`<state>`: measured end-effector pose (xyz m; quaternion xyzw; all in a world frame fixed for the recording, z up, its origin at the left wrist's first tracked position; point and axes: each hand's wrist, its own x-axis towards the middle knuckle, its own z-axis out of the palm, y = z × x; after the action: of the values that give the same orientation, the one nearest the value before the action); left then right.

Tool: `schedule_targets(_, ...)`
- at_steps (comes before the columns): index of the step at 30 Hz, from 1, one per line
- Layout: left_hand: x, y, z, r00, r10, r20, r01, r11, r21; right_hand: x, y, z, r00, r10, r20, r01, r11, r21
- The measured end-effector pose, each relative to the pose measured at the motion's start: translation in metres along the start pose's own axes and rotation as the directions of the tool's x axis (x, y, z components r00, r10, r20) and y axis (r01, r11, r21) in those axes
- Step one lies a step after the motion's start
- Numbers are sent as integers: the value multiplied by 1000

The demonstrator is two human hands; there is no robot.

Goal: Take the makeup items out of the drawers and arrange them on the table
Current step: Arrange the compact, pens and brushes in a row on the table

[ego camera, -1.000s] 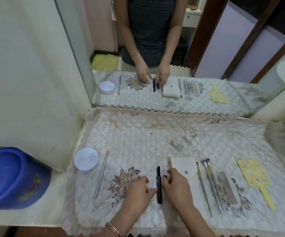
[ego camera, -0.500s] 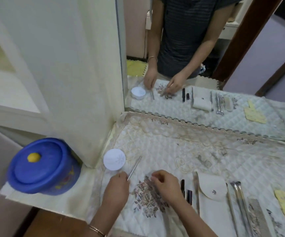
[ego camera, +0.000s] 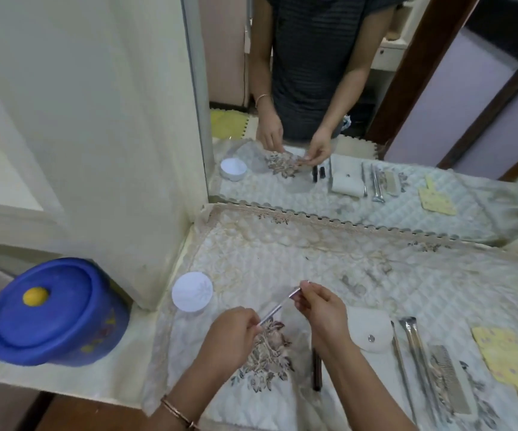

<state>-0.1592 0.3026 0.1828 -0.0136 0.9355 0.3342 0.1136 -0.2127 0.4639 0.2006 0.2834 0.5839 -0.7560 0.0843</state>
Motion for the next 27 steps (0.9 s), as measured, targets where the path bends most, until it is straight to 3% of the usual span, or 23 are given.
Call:
schedule_targets(2,-5,-11,-1,995,-65,80,61,997,52,10,-24,-26,994,-68,-91,77,993,94)
schedule_targets(5,-4,-13,-6,990,-138,11,138,986,-95,14,-53,-58,978,-201,-63,186,965,-187)
schedule_targets(7,-1,1,2,991,-130,19,131,971,-199,7,-40,-60,987,-159,6,146,894,-423)
schedule_targets(11,-7,23,40,981,-137,135,164,962,-217,-10,14,-50,985,-123,118,167,545,-822)
schedule_targets(13,-13,22,58,973,-164,164,197,957,-215,-14,30,-49,970,-157,188,239,443,-864)
schedule_targets(19,-11,24,74,964,-221,149,250,944,-215,-9,50,-49,961,-161,226,271,365,-891)
schedule_targets(27,-16,27,77,966,-210,148,231,962,-143,-8,52,-52,945,-208,253,318,395,-862)
